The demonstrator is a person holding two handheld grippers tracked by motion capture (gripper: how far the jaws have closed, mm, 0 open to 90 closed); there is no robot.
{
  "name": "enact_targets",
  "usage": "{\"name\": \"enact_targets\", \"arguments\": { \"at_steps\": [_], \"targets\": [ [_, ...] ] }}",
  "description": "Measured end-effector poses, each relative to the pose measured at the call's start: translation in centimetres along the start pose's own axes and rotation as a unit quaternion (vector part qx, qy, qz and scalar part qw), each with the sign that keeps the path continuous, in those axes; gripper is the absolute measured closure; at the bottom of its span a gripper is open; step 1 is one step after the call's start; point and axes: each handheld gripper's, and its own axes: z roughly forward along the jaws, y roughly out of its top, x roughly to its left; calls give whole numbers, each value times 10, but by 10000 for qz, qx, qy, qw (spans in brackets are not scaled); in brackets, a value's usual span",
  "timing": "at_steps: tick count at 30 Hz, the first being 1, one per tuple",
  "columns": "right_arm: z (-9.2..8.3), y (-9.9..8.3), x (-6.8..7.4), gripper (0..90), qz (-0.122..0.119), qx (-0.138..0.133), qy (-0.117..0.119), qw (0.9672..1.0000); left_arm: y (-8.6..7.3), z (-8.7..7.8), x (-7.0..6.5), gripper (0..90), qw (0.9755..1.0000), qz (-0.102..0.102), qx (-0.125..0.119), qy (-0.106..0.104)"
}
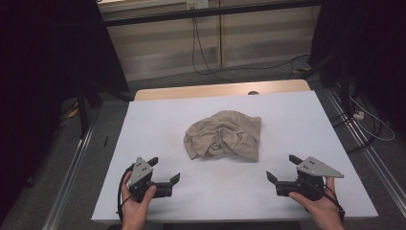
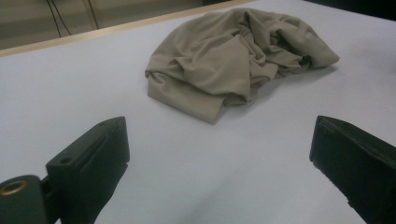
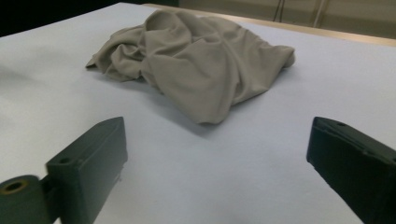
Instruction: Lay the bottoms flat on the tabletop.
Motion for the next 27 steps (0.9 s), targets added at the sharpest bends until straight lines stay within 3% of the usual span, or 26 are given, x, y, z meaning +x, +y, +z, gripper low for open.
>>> {"name": "enact_targets", "arguments": {
  "at_steps": [1,6,8,9,13,16,18,20,22,27],
  "targets": [
    [2,1,1,88,-71,72,40,9999,1,4,-3,54,9996,8,98,-246],
    [7,5,5,106,-126,158,249,9995,5,13,-8,54,9988,-56,240,-422],
    [9,9,7,170,-144,300,330,9989,9,18,-9,57,9980,41,332,-538],
    [12,13,9,187,-227,442,428,9978,12,23,-12,56,9981,117,365,-485],
    [18,21,14,194,-320,550,604,9961,13,32,-14,55,9975,127,517,-457],
    [28,27,17,225,-360,638,703,9948,16,39,-14,53,9969,109,543,-563],
    [37,31,19,228,-329,684,838,9936,20,43,-14,106,9970,168,339,-669],
    [46,33,22,244,-274,825,902,9921,22,45,-15,122,9978,121,280,-586],
    [56,35,24,219,-377,865,980,9907,30,55,-14,90,9977,-118,323,-588],
    [72,40,31,297,-539,901,1112,9882,38,71,-12,111,9983,-3,407,-406]
  ]
}}
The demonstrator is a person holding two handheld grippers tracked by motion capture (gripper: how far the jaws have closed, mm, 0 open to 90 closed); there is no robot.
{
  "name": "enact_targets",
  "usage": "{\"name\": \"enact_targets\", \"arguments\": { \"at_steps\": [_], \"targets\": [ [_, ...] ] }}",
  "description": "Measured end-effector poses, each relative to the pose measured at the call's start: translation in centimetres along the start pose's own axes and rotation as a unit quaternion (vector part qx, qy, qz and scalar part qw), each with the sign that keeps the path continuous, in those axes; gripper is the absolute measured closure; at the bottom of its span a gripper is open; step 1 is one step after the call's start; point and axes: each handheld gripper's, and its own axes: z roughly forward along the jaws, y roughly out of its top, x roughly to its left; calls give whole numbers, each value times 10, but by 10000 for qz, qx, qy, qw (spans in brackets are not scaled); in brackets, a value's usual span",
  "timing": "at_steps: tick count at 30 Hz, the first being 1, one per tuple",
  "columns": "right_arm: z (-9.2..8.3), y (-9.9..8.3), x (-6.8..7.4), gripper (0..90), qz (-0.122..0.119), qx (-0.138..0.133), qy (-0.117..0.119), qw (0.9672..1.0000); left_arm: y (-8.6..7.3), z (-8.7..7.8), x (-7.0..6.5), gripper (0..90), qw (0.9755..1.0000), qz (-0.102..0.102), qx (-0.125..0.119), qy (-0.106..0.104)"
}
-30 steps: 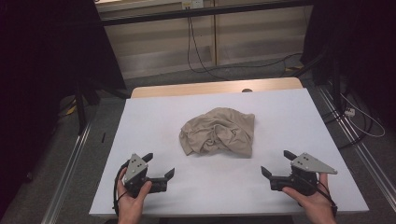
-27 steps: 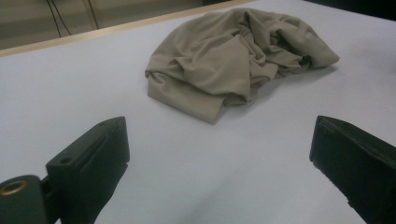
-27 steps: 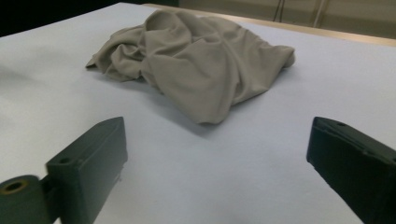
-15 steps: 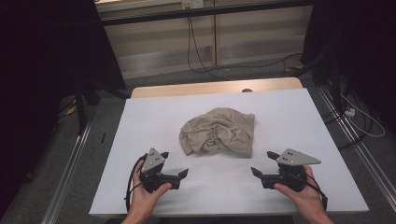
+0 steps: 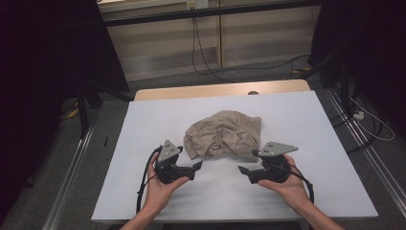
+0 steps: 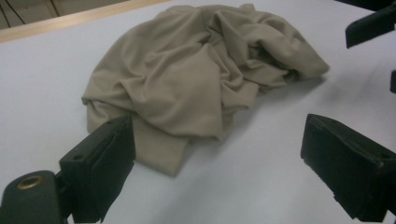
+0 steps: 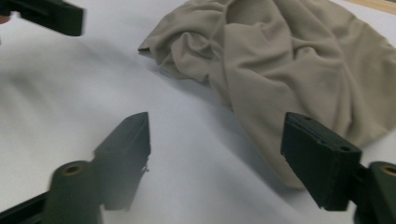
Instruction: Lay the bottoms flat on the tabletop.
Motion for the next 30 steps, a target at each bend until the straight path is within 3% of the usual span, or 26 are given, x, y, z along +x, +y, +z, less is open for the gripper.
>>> {"name": "enact_targets", "arguments": {
  "at_steps": [1,2,3,8,10,12,15,17,21,25,26,27,29,30],
  "targets": [
    [6,4,3,363,-102,21,185,9998,3,7,2,116,9999,-52,104,-38],
    [6,4,3,363,-102,21,185,9998,3,7,2,135,9999,-52,104,-38],
    [12,7,6,432,-199,76,131,9997,6,13,2,150,9998,-59,162,-52],
    [30,10,9,491,-325,209,99,9992,15,30,2,169,9997,93,218,24],
    [37,12,8,483,-350,314,8,9989,19,37,4,182,9994,140,303,-52],
    [43,15,3,468,-400,432,-252,9979,23,44,6,217,9992,174,367,-45],
    [48,17,-4,462,-275,440,-232,9984,29,49,7,217,9991,96,401,-46],
    [55,17,-13,404,-286,471,-362,9978,33,52,7,233,9989,247,397,36],
    [61,14,-18,361,-255,422,-473,9977,27,51,7,351,9971,273,707,-80],
    [68,14,-21,319,-367,439,-653,9962,25,43,1,513,9963,303,685,-429],
    [69,13,-22,310,-359,442,-676,9961,25,43,1,553,9963,303,685,-429],
    [71,13,-24,306,-355,459,-715,9958,24,42,-4,573,9951,444,736,-499],
    [72,13,-25,304,-364,461,-764,9953,23,44,-7,579,9941,488,782,-577],
    [75,15,-28,305,-292,493,-772,9954,21,51,-10,561,9921,606,887,-642]
  ]
}}
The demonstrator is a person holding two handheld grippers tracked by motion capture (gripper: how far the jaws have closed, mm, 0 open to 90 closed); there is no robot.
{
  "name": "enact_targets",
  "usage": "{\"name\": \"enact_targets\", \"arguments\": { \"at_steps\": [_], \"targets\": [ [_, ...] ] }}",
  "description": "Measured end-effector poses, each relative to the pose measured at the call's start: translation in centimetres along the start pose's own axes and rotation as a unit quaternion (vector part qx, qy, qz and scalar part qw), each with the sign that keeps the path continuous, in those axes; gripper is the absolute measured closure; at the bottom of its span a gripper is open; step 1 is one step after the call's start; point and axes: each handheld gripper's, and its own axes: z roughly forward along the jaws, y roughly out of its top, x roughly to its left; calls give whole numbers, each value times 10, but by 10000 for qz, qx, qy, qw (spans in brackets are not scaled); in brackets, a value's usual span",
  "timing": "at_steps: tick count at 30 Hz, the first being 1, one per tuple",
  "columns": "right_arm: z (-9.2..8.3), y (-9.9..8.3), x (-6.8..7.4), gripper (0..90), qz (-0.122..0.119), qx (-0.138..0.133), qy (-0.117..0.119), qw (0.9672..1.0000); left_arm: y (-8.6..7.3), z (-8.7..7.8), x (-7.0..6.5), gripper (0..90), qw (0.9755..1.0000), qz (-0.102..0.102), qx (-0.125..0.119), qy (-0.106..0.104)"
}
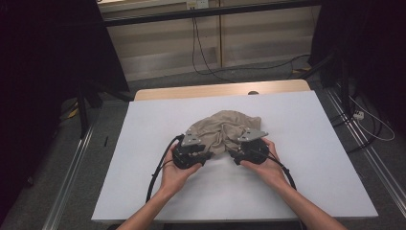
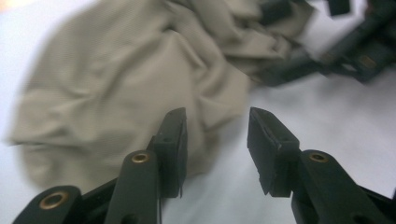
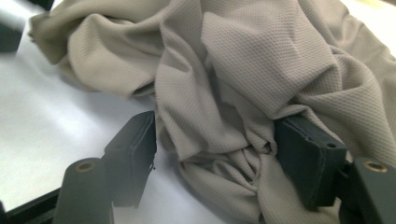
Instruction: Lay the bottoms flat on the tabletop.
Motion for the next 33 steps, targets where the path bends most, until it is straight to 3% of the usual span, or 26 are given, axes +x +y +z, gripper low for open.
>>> {"name": "enact_targets", "arguments": {
  "at_steps": [3,4,9,11,12,14,16,17,18,20,21,23,29,33],
  "targets": [
    [5,1,-1,370,-22,82,-74,9999,-2,13,1,383,9998,-17,189,98],
    [5,0,-1,400,-89,133,-124,9998,-3,17,1,363,9997,7,195,141],
    [5,-1,-1,616,-203,183,-196,9994,-7,29,3,358,9990,178,306,266],
    [5,-1,-2,651,-202,182,-185,9995,-7,30,2,363,9987,224,307,350],
    [4,-1,-2,694,-219,189,-164,9994,-7,30,4,412,9987,129,289,400],
    [3,-1,-2,722,-195,176,-116,9996,-7,28,8,600,9974,265,330,575],
    [2,-1,-3,734,-165,165,-76,9997,-7,26,10,726,9976,213,329,571],
    [-1,-1,-5,745,-119,100,-3,9999,-7,23,15,806,9979,77,320,560],
    [-2,-1,-6,748,-76,81,36,9999,-8,22,17,830,9984,-26,309,464],
    [-6,-1,-7,749,-28,12,113,9999,-7,18,20,846,9990,-235,221,294],
    [-9,0,-7,749,-13,-21,148,9999,-7,18,20,848,9990,-235,221,294],
    [-15,1,-9,749,69,-107,185,9997,-5,8,19,849,9991,-421,1,107],
    [-36,2,-16,746,283,-380,312,9984,-1,-12,18,852,9983,-489,-301,15],
    [-56,-1,-22,747,303,-541,313,9976,0,-29,21,854,9960,-709,-537,-22]
  ]
}}
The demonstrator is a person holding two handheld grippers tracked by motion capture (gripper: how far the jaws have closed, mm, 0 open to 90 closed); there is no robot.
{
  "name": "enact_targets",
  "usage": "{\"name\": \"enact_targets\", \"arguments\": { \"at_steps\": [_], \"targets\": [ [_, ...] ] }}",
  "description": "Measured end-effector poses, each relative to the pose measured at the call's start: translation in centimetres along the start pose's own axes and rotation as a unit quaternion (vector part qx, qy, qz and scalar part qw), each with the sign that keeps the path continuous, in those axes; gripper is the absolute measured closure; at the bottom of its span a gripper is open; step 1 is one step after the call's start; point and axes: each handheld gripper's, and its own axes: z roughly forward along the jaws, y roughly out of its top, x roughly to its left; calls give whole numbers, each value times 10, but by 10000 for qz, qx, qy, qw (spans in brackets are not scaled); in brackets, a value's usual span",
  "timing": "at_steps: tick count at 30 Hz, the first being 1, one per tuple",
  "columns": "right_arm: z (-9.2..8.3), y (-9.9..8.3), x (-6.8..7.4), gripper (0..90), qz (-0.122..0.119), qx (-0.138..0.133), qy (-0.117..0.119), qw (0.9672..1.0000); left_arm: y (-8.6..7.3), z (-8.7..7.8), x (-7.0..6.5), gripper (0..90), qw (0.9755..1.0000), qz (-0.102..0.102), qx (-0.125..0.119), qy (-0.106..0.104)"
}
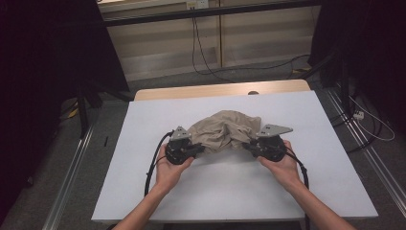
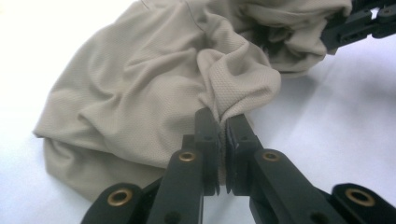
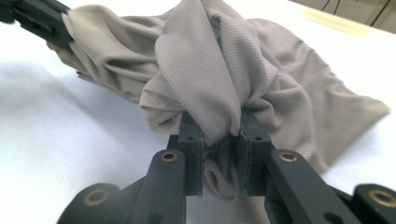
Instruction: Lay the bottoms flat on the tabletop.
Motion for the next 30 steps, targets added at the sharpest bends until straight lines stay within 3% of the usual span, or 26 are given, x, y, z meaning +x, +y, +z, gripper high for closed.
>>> {"name": "enact_targets", "arguments": {
  "at_steps": [7,11,16,30],
  "targets": [
    [-22,-7,-2,750,44,-94,39,9999,-1,-15,-9,855,9999,-9,-71,-131],
    [-39,-21,6,751,29,-44,185,9998,-14,-23,-21,855,9995,143,107,-276],
    [-55,-34,12,748,68,61,323,9994,-26,-31,-28,855,9986,102,228,-469],
    [-99,-55,29,732,187,-108,395,9990,-29,-75,-49,854,9961,63,-301,-831]
  ]
}}
